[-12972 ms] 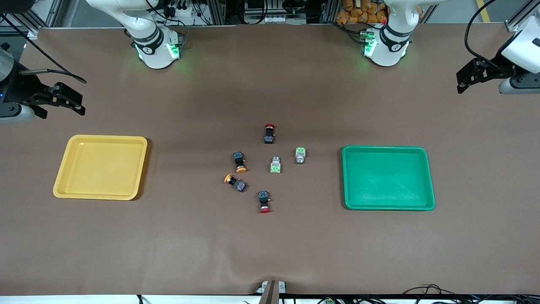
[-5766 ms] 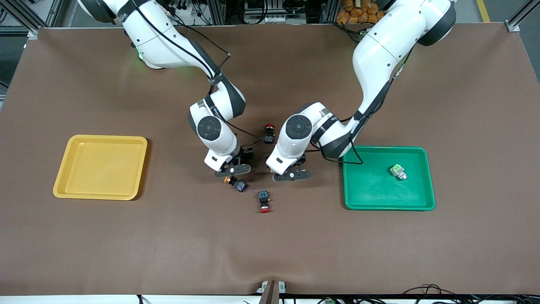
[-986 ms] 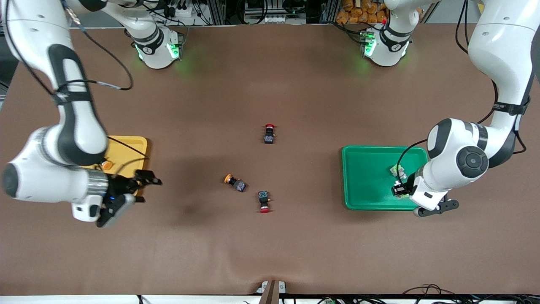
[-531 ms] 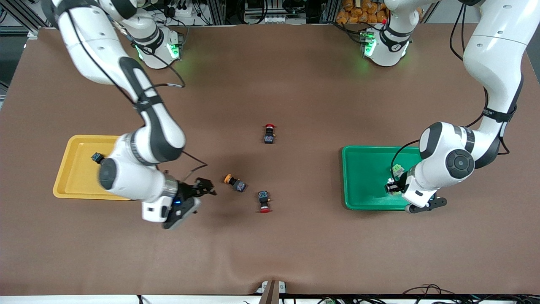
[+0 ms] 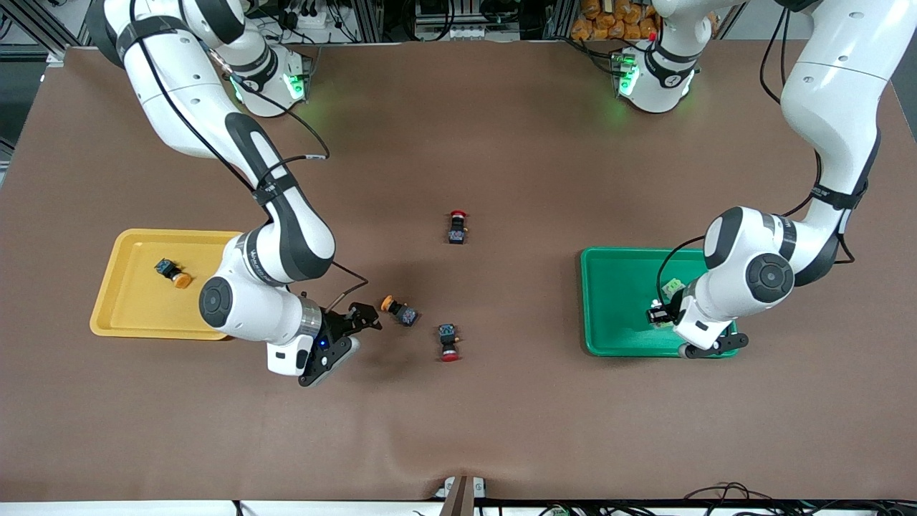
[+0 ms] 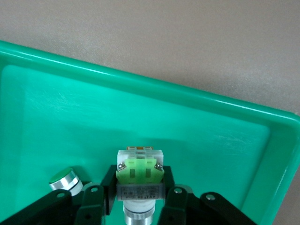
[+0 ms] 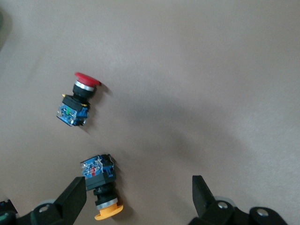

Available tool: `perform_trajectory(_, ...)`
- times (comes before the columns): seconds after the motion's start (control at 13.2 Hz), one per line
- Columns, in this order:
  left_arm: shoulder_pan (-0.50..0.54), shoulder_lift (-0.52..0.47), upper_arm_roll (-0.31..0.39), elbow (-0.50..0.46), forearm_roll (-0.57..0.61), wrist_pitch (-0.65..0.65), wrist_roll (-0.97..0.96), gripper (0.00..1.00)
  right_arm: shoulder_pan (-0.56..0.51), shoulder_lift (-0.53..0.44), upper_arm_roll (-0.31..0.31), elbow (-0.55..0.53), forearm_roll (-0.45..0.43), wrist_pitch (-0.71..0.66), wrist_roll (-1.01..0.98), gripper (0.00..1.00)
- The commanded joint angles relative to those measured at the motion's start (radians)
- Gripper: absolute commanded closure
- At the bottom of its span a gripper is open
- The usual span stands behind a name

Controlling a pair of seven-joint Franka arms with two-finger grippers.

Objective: Place green and yellow buttons in trays
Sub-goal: 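Grasp the second yellow-capped button with the right gripper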

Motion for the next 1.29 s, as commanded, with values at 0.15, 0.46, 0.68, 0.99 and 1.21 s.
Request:
perform_trajectory(0.15,-0.028,-0.003,-0.010,-0.018,0.023,0.011,-0.017,1.00,0.032,-0.016,0.011,-0.137,0.026,0.138,-0.007,0.00)
perform_trajectory(0.46,-0.040,0.015,-0.010,-0.017,0.023,0.012,-0.016,1.00,0.092,-0.014,0.009,-0.191,0.032,0.186,0.056,0.00)
perform_trajectory(0.68,-0.042,0.022,-0.010,-0.017,0.023,0.011,-0.016,1.00,0.122,-0.020,0.008,-0.214,0.030,0.187,0.114,0.00)
perform_trajectory(0.99,-0.042,0.029,-0.010,-0.017,0.021,0.011,-0.018,1.00,0.173,-0.014,-0.002,-0.216,0.020,0.212,0.190,0.00)
perform_trajectory(1.21,-0.043,0.028,-0.010,-0.026,0.019,0.011,-0.020,1.00,0.197,0.001,-0.006,-0.225,0.009,0.317,0.187,0.41)
